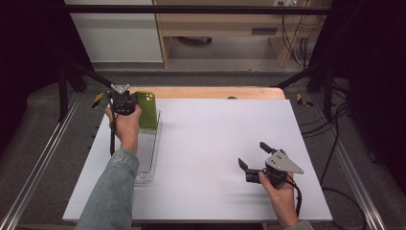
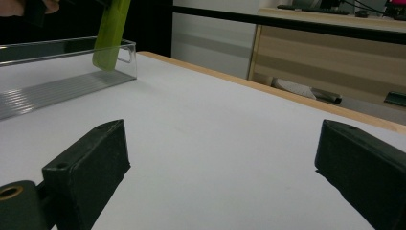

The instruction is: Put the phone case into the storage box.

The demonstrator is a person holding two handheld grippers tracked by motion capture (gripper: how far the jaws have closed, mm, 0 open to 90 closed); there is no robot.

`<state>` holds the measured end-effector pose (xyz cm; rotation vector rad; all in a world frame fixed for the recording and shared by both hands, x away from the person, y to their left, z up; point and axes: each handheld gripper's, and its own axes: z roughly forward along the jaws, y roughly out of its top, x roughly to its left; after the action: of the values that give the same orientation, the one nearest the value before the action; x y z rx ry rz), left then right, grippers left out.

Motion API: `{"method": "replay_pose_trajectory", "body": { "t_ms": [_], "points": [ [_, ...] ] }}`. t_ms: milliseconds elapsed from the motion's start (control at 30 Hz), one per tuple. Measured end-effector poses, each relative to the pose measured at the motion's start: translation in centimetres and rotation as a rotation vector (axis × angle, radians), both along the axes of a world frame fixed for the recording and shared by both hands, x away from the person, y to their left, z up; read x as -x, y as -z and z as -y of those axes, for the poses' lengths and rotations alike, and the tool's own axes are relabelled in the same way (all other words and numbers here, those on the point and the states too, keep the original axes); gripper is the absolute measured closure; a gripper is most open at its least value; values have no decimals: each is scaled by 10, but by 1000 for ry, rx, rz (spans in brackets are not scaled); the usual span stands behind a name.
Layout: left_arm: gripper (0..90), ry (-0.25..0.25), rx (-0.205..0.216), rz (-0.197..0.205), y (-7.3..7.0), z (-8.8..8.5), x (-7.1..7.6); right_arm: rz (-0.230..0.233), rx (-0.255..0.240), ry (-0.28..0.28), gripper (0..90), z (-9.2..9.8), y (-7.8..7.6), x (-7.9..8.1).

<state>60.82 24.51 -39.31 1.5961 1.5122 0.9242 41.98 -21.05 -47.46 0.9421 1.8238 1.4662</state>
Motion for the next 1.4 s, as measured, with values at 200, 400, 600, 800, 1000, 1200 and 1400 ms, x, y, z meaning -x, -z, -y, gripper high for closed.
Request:
{"method": "replay_pose_trajectory", "body": {
  "t_ms": [200, 400, 600, 800, 1000, 1200, 1400],
  "points": [
    [875, -14, 2, -2, 3, -1, -2, -2, 1, -7, 46, -1, 0, 0],
    [874, -18, 0, -7, 5, -1, -4, -5, 3, -11, 46, -2, 1, 0],
    [874, -18, -19, -8, 5, -2, -4, -5, -2, -11, 48, -1, 0, 0],
    [874, -23, -15, -8, 7, 0, -6, -6, 0, -15, 48, -2, 1, 0],
    [874, -20, -17, -12, 9, 2, -6, -8, -2, -18, 48, -2, 1, 0],
    [874, -18, -22, -9, 9, 3, -6, -9, 1, -24, 48, -3, 1, 0],
    [873, -24, -25, -12, 11, 5, -8, -11, 3, -30, 48, -4, 1, 0]
  ]
}}
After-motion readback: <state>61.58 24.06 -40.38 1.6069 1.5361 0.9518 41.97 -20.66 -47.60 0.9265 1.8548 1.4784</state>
